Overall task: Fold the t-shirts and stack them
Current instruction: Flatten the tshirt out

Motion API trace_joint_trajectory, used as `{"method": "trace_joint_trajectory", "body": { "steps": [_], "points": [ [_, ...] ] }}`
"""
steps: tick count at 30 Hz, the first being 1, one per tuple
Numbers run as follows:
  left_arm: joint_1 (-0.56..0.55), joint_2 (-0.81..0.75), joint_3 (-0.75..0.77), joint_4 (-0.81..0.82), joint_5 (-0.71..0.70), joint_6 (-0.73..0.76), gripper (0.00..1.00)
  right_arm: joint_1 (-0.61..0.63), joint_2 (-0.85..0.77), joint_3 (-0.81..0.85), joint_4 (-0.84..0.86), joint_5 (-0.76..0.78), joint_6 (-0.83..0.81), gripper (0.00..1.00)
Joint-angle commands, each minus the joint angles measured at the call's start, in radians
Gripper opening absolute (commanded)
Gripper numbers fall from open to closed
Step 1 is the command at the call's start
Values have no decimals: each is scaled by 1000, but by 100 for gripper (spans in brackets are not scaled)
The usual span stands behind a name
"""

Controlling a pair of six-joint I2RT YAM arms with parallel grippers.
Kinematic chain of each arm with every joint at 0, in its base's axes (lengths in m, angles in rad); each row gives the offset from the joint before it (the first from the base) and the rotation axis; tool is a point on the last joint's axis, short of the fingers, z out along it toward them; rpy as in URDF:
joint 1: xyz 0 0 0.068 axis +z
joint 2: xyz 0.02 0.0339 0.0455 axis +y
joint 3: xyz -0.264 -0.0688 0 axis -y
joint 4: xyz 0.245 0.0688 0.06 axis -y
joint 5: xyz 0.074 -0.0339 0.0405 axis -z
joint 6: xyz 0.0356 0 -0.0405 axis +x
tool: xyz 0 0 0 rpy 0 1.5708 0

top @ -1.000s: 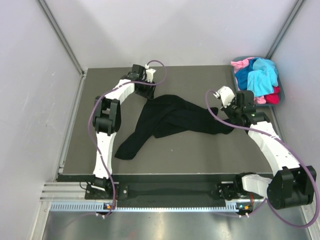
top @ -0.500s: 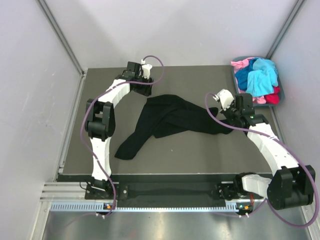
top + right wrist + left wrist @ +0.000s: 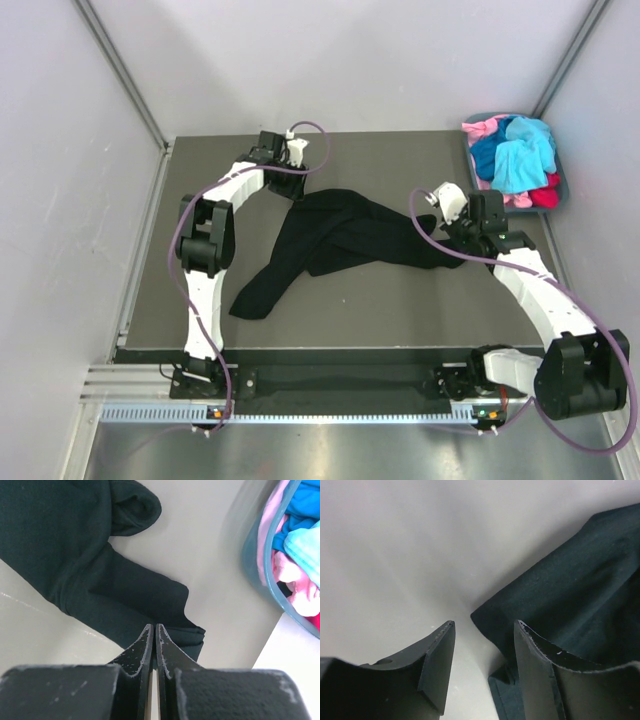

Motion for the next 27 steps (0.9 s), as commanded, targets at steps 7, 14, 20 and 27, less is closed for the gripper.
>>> {"method": "trace_joint_trajectory", "body": {
  "steps": [7,14,20,27],
  "points": [
    [6,4,-7,14,42,6,56,-12,-8,-10,55,-11,17,0],
    [6,70,54,-9,48,5,54,-12,-1,-15,63,-37,24,0],
    [6,96,77,-11,74,5,29,-12,-1,-23,69,-32,24,0],
    [6,27,82,0,88,-1,0,-12,12,-26,92,-20,31,0]
  ]
}}
